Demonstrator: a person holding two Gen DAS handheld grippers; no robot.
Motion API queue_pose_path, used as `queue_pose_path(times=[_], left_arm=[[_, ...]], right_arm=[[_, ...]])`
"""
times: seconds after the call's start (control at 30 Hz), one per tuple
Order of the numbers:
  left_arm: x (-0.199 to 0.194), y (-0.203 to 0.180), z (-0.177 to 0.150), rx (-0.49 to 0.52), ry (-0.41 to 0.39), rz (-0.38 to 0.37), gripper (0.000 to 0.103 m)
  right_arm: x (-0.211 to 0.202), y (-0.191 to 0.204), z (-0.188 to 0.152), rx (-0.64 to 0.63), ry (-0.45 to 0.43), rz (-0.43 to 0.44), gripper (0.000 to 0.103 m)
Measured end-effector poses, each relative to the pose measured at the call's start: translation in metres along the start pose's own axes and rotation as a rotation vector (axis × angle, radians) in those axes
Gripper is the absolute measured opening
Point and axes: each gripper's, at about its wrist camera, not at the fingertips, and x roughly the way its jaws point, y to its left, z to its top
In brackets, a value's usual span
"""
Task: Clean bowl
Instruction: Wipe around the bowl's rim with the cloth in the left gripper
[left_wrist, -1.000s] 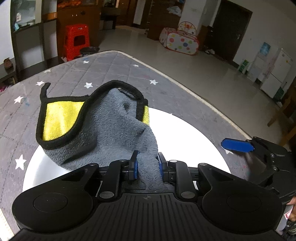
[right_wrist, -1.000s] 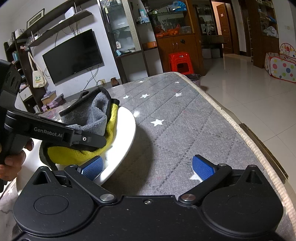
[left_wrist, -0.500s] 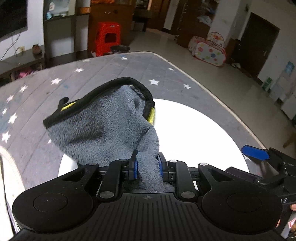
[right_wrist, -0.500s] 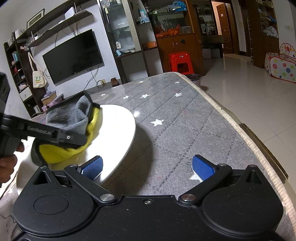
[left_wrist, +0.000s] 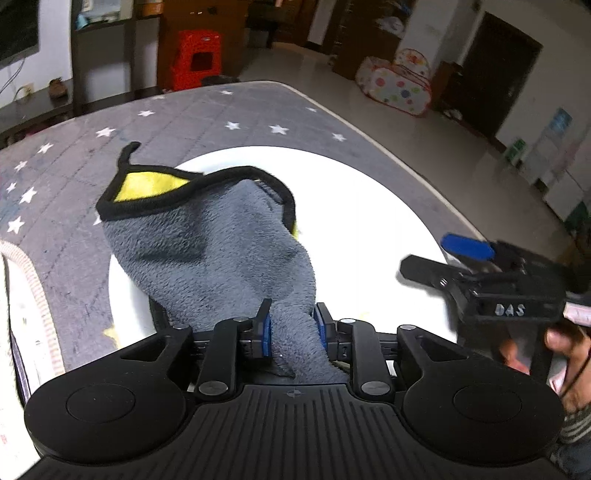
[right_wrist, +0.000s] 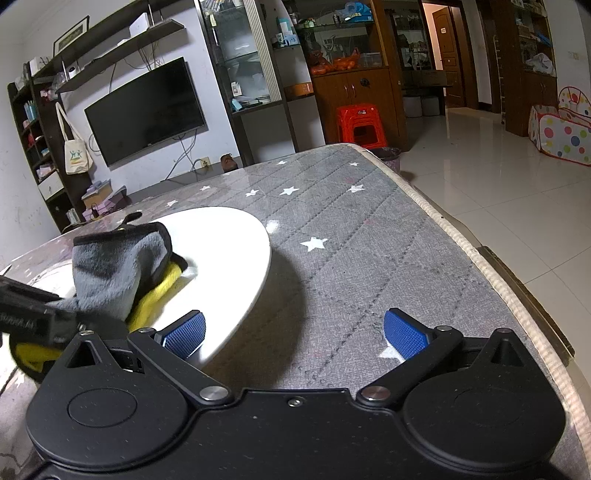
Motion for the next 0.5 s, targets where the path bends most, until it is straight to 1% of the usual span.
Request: queue_pose_path(times=[0.1,0.23,0.3,0.5], left_arm=[[0.003,-0.006,0.000,0.033,0.001,-0.023,0.027],[0.007,-0.015,-0.002,0.091,-0.004,-0.046,0.032],[0.011,-0.018,-0.004,0.119,-0.010,-0.063,0.032],[0.025,-0.018,0.004,0.136,-0.014,-0.101,0.032]], right_arm=[[0.000,0.000,0.000,0.000,0.000,0.000,0.103],[0.000,0.000,0.000,0.000,0.000,0.000,0.103],[0.000,0.000,0.000,0.000,0.000,0.000,0.103],[0.000,-0.001,-0.001,0.000,0.000,0.000,0.103]])
